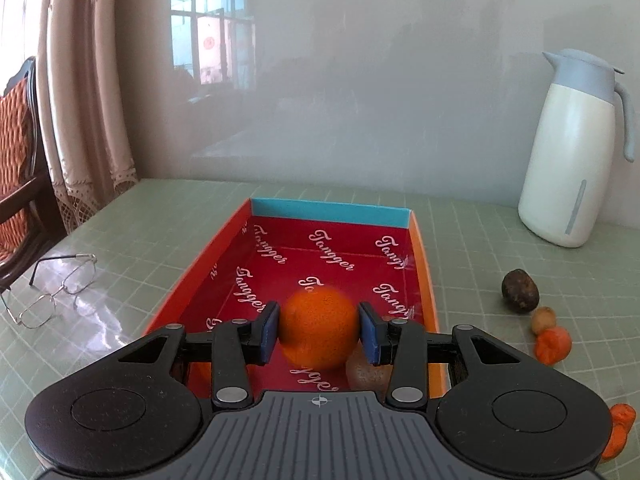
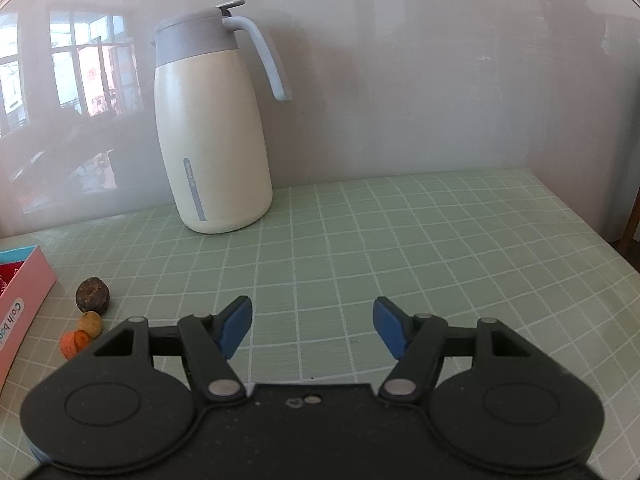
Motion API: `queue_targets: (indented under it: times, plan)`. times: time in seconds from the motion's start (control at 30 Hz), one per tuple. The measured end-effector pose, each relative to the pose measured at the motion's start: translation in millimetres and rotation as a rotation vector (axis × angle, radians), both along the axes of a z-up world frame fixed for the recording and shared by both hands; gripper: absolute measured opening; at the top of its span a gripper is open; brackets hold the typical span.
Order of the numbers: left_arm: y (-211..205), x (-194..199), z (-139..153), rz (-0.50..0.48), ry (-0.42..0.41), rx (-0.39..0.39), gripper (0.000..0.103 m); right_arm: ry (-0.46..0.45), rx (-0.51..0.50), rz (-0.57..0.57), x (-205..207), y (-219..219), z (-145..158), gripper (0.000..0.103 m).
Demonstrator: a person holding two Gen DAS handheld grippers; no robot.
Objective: Organize fruits
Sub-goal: 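Carry the orange with the left gripper into the red box and release, then lift the open left gripper out of the box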
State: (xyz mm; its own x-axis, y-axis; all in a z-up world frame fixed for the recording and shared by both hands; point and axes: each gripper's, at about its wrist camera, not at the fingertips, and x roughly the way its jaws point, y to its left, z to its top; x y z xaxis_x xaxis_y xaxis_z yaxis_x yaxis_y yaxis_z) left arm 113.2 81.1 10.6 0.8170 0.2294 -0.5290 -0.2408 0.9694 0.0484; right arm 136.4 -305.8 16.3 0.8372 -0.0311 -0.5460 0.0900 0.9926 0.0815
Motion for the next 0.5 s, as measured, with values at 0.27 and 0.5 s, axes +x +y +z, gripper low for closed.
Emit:
queue_targets:
  times: [0.27,0.5]
  plan:
    - [-17.4,-7.5,6.2,-0.014,-0.06,0.045,0.078,-0.001,0.001,-0.006,-1.0,-6.3,-0.7,0.068]
    - [-30.1,-10.7,9.1,-0.014,-0.09,0.107,0.1,-0.003,0.003,-0.01,-3.4,-9.4,-0.2,0.068]
